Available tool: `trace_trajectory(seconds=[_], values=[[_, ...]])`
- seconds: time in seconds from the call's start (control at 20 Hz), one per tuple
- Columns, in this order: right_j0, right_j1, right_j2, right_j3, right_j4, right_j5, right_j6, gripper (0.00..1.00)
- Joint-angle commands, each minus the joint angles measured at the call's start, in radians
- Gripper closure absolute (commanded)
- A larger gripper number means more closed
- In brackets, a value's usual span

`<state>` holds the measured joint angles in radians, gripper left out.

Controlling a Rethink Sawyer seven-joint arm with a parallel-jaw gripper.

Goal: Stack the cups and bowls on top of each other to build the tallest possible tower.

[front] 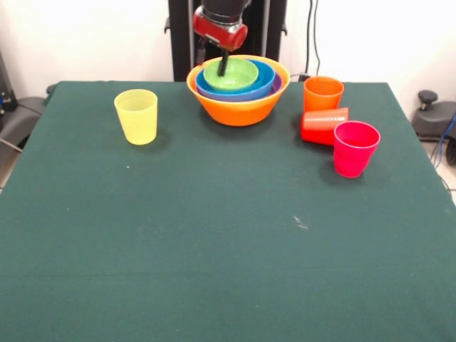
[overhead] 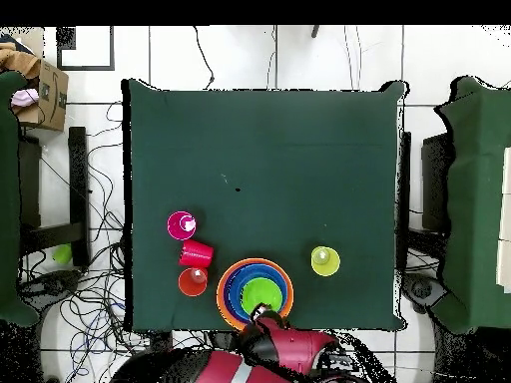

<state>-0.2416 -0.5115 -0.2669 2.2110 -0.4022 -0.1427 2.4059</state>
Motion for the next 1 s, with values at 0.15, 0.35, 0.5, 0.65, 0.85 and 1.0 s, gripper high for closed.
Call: trace_trajectory(seconds=[0.15, 0.35, 0.5, 0.65, 0.85, 1.0], values=[[0.01, 0.164, 0.046, -0.138, -0.024, -0.139, 0.056, 0.0], [0.009, 0.156, 0.05, -0.122, -0.025, -0.144, 0.053, 0.0], [0.017, 0.15, 0.06, -0.121, -0.01, -0.144, 0.061, 0.0], [0.022, 0.145, 0.071, -0.127, 0.003, -0.133, 0.065, 0.0], [0.022, 0.091, 0.094, -0.104, 0.023, -0.096, 0.08, 0.0], [0.005, 0.035, 0.125, -0.087, 0.029, -0.051, 0.082, 0.0]])
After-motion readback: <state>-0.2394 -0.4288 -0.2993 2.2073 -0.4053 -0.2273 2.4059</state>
